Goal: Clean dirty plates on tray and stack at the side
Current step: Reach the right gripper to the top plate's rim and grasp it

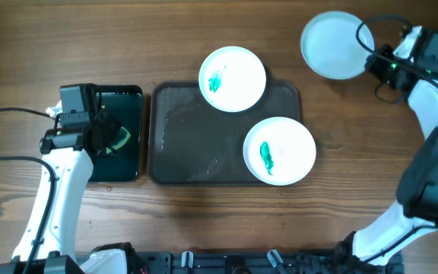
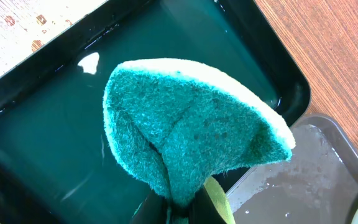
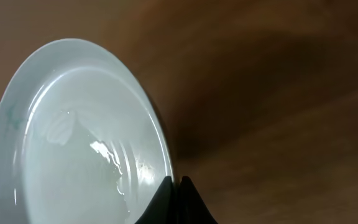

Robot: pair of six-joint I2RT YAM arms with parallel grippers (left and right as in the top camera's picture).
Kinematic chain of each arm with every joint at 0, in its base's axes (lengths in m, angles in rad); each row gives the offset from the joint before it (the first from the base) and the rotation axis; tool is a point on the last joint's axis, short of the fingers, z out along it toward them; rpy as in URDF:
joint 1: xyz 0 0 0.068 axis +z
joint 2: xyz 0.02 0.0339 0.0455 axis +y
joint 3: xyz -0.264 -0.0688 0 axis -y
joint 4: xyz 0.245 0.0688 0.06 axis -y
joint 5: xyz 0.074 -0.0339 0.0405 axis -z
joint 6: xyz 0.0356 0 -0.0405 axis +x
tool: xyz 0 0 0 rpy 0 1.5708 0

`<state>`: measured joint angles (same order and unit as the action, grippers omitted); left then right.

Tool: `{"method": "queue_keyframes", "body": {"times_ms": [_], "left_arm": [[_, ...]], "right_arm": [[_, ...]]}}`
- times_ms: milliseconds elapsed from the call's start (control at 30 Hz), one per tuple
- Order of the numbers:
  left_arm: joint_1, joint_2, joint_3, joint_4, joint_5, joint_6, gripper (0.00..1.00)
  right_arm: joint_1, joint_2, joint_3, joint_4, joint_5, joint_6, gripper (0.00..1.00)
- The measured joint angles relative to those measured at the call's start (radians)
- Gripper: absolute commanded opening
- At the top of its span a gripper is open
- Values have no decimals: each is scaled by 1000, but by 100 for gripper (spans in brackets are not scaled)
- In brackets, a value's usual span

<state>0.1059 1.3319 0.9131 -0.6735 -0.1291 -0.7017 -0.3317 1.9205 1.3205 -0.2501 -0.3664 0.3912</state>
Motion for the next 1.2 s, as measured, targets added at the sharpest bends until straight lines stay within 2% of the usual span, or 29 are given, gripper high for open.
{"method": "queue_keyframes", "body": {"times_ms": [100,133,200,333,467,533,667,833,933,1067,1200], "left_arm": [[0,0,0,3,0,0,4],[0,0,0,4,0,0,4],[0,0,0,4,0,0,4],[0,0,0,4,0,0,4],[0,0,0,11,0,0,4],[0,0,0,12,0,0,4],[0,0,0,26,0,0,4],[0,0,0,26,0,0,4],[0,0,0,26,0,0,4],[0,0,0,26,0,0,4],[0,0,0,26,0,0,4]], "right_arm": [[-10,52,0,-1,9,11,4],[-10,67,0,-7,16,13,8],[-8,74,0,-19,24,14,25],[-8,74,0,-37,24,-6,40],[-7,63,0,-49,16,-17,44],[0,27,-2,-33,-66,-38,46],[112,-63,0,27,-169,-82,47],[370,-63,1,31,-81,-228,49],[509,-35,1,58,38,-322,50],[563,10,1,102,144,-364,54],[559,50,1,110,152,-379,58]]}}
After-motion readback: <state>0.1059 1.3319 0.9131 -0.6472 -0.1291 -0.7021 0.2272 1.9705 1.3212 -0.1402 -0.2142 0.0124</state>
